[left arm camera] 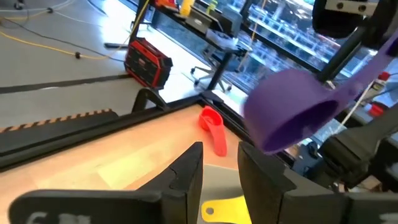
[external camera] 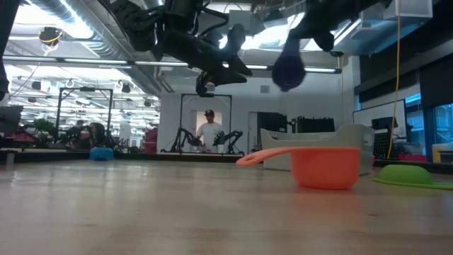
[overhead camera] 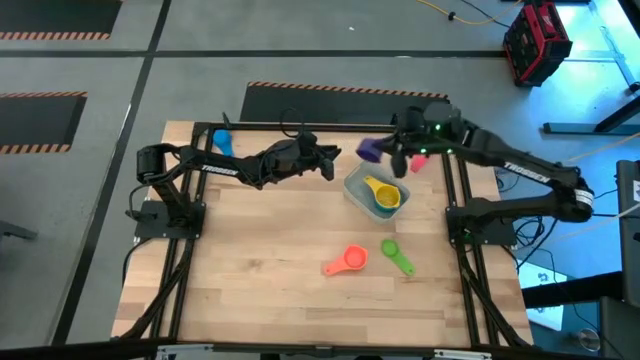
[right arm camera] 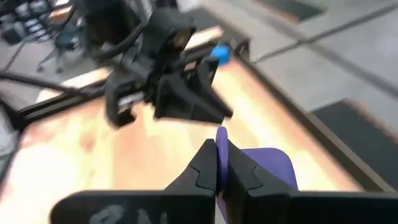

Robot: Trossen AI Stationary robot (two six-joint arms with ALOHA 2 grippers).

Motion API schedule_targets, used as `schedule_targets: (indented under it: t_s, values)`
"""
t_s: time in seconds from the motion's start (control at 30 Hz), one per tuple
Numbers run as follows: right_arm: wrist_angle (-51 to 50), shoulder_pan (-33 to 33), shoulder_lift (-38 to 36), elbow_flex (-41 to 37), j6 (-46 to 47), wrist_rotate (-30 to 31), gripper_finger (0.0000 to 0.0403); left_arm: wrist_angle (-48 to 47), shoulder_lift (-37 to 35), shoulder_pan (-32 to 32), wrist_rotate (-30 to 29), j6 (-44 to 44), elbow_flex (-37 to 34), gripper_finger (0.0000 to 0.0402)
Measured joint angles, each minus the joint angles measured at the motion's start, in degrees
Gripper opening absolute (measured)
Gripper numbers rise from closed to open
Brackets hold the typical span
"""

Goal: Nest measuring cups in basket
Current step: Stack the dark blue measuring cup on top of the yellow measuring cup in the bin

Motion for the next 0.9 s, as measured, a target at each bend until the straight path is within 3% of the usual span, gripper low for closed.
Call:
schedule_targets:
  t_s: [0.13, 0.3, 0.53, 0.67, 0.9]
  values:
    - [-12.1, -4.1, 1.6, 7.7, -2.8, -9.1, 0.0006, 0.0, 0.0, 0.0, 0.4, 0.0, 0.0, 0.0095]
    - [-20.4, -8.5, 6.9, 16.4, -4.7, -26.1, 0.0006, 0.0, 0.0, 0.0, 0.4, 0.0, 0.0, 0.0095]
    - [-24.3, -11.7, 14.9, 17.7, -6.4, -46.6, 0.0007, 0.0, 0.0, 0.0, 0.4, 0.1, 0.0, 0.0095]
    - [-31.7, -11.8, 20.1, 17.7, -12.9, -51.2, 0.001, 0.0, 0.0, 0.0, 0.4, 0.1, 0.0, 0.0095]
    - [-45.8, -12.6, 27.1, 17.6, -26.3, -51.7, 0.0013, -0.1, 0.0, 0.0, 0.3, 0.1, 0.0, 0.0094]
